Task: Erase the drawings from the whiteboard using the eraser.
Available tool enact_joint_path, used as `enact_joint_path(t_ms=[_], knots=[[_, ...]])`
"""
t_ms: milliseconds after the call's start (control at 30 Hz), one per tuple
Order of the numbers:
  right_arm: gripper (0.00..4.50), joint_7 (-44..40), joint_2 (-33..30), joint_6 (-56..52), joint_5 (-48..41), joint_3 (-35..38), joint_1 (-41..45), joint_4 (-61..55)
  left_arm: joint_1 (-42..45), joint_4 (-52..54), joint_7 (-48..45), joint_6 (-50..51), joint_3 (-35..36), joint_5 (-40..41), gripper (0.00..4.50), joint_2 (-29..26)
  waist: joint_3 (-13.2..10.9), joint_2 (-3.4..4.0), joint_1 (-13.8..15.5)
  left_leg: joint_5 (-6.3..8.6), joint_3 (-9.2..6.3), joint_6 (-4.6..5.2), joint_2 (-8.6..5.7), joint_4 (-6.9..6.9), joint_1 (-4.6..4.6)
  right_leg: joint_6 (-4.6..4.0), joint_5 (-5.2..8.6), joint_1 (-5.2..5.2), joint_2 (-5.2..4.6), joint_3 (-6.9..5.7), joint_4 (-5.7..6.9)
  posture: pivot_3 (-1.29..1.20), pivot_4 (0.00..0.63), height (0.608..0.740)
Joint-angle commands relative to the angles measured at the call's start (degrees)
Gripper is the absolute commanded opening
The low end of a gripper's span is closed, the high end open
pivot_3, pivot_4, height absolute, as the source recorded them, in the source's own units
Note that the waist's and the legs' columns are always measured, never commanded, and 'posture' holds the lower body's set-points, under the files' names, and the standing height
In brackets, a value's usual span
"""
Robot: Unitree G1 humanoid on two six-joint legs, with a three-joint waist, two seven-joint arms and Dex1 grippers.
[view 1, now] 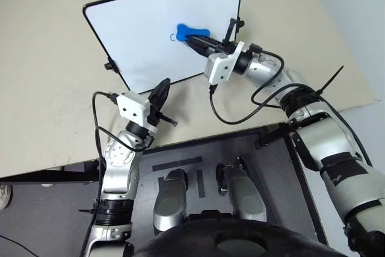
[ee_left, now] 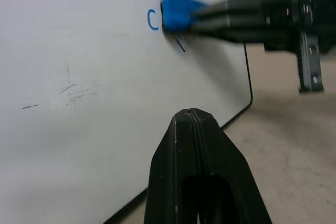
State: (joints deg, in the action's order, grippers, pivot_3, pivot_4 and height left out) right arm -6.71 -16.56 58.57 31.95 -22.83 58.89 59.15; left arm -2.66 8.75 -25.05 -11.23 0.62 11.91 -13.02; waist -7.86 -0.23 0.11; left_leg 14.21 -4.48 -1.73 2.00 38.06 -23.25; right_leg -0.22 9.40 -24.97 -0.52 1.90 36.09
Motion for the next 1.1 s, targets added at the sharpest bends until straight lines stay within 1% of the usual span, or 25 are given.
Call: enact_joint_path(t_ms=[33,300,500,633,967,1100], knots=[[0.03,4.13,-0.52,-0.84,1.32,0.44,1.46,-0.53,0.88,1.40,-0.23,-0.97,-0.52,-0.04,0.00,0.21,0.00,0.00,0.00,0.00,0.00,0.00,0.00,-0.01,0.00,0.00,0.00,0.00,0.00,0.00,-0.03,0.00,0.150,0.740],[0.03,-0.86,0.60,-2.23,2.17,-2.88,-2.31,4.34,1.39,0.95,-0.20,-1.13,-0.74,-0.01,0.00,0.20,0.01,-0.01,-0.01,0.00,0.01,0.00,0.00,0.00,0.02,0.03,-0.02,0.04,0.00,0.00,-0.07,0.00,0.150,0.740],[0.03,-0.68,0.56,-3.74,2.90,-4.11,-3.10,5.63,1.42,1.11,-0.27,-1.21,-0.72,0.07,0.00,0.03,-0.01,0.02,-0.07,0.01,0.01,-0.01,0.00,0.00,0.04,0.03,-0.13,0.02,-0.01,0.00,-0.08,0.00,0.150,0.740],[0.03,0.58,0.58,-3.43,3.02,-3.88,-2.13,4.81,1.52,1.15,-0.41,-1.23,-0.77,0.10,0.00,-0.04,-0.01,0.02,-0.13,0.01,0.01,-0.02,0.02,-0.03,0.04,0.03,-0.14,-0.01,0.01,0.00,-0.10,0.00,0.150,0.740],[0.03,8.84,-0.22,-1.81,5.67,-2.38,1.73,-1.11,1.86,1.17,-0.66,-1.00,-1.02,0.11,0.00,0.20,-0.02,0.03,-0.43,0.01,0.02,-0.02,0.04,-0.03,-0.24,0.00,-0.23,-0.36,0.03,-0.01,-0.12,0.00,0.150,0.740],[0.03,10.12,-0.46,-1.37,5.56,-2.61,2.28,-2.55,1.91,1.05,-0.61,-1.03,-1.08,0.12,0.00,0.31,-0.02,0.03,-0.46,0.02,0.01,-0.02,0.05,-0.04,-0.24,-0.04,-0.29,-0.41,0.05,-0.01,-0.12,0.00,0.150,0.740]])
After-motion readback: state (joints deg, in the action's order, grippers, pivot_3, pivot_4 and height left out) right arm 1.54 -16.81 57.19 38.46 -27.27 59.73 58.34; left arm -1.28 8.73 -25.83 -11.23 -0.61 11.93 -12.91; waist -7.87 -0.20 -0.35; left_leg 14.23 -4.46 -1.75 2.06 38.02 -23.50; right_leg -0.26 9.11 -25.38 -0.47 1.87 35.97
